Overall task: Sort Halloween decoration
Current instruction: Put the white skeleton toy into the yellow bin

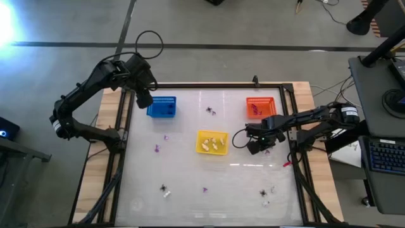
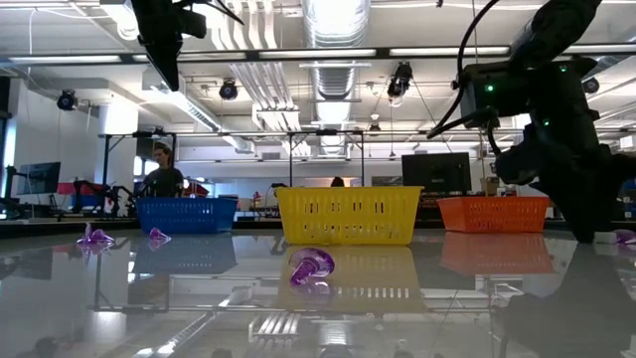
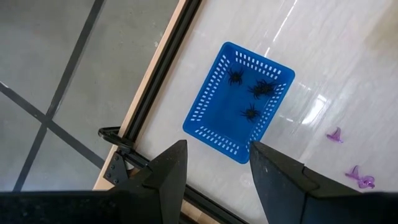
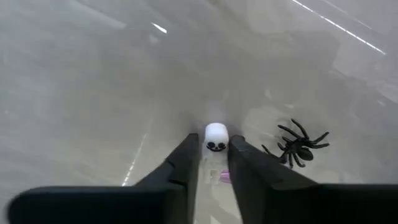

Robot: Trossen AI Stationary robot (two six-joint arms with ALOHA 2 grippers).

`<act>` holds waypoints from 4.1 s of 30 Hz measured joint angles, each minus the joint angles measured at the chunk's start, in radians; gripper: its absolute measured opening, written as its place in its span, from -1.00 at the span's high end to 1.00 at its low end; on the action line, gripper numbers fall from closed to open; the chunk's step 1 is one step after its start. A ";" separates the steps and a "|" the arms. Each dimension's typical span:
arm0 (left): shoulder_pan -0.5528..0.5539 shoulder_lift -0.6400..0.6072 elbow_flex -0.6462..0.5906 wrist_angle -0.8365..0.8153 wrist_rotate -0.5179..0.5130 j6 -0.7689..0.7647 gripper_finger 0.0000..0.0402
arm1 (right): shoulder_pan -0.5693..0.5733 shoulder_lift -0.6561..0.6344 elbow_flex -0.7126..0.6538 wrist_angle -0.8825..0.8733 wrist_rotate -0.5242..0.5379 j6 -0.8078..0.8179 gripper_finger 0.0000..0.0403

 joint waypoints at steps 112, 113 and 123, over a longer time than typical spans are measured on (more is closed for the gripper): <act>-0.305 -0.126 -0.115 -0.135 0.314 -0.274 0.22 | 0.008 0.333 0.998 -0.211 0.171 -0.699 0.94; -0.333 -0.131 -0.130 -0.133 0.314 -0.289 0.22 | 0.008 0.333 0.998 -0.229 0.171 -0.698 0.94; -0.621 -0.137 -0.181 0.003 0.314 -0.600 0.22 | 0.006 0.333 1.004 -0.361 0.171 -0.695 0.94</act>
